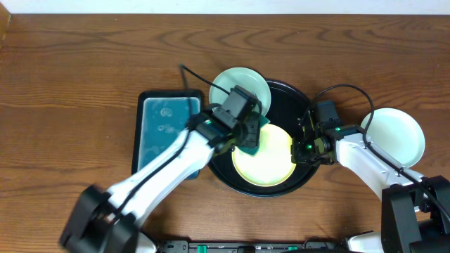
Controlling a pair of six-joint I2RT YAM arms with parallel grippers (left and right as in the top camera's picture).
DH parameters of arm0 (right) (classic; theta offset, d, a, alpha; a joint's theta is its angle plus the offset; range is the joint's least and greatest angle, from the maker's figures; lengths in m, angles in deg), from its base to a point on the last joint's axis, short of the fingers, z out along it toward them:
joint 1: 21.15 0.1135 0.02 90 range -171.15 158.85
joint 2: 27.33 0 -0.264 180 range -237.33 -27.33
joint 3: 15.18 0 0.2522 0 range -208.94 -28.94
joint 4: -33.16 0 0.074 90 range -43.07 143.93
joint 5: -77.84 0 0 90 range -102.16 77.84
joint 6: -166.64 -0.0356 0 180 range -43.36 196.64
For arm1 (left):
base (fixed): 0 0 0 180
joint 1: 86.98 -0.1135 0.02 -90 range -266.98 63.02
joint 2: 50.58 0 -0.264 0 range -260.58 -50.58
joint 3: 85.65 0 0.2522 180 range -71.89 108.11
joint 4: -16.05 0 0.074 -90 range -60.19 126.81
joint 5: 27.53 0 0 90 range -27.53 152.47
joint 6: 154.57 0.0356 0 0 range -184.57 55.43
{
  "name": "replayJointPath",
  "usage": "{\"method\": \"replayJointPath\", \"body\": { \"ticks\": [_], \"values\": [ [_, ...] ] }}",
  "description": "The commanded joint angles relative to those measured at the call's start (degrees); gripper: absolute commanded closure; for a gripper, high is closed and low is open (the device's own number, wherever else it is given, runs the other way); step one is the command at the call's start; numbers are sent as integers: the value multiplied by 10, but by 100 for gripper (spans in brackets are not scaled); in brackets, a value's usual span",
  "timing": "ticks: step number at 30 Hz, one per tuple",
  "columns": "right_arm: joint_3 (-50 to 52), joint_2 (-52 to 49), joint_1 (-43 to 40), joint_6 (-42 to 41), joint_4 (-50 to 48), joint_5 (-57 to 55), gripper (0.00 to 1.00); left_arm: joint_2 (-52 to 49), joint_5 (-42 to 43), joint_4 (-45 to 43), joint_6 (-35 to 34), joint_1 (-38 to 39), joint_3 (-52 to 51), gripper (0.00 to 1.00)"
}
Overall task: Clean dirty plates on tray and stack at the side
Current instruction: 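Scrub the yellow plate with the sponge in left gripper, then move sponge back into the blue tray with left gripper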
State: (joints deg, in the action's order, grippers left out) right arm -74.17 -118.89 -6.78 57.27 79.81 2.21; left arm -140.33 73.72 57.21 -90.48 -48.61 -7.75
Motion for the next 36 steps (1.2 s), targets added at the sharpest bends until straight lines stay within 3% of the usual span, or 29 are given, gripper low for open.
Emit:
{"method": "replayJointPath", "body": {
  "ticks": [1, 5, 16, 23, 36],
  "values": [
    [0, 0, 3, -3, -6, -9, 85, 49, -20, 23, 21, -22, 0, 92],
    [0, 0, 3, -3, -14, -9, 81, 73, -56, 70, 32, -66, 0, 92],
    [1, -24, 4, -3, -28, -8, 89, 54, -59, 133, 38, -208, -3, 92],
    [3, -56, 4, -3, -28, -4, 99, 0, -61, 133, 53, -236, -9, 92],
    [1, -43, 3, 24, -16, 34, 99, -43, -79, 133, 56, -278, -9, 92]
  ]
}}
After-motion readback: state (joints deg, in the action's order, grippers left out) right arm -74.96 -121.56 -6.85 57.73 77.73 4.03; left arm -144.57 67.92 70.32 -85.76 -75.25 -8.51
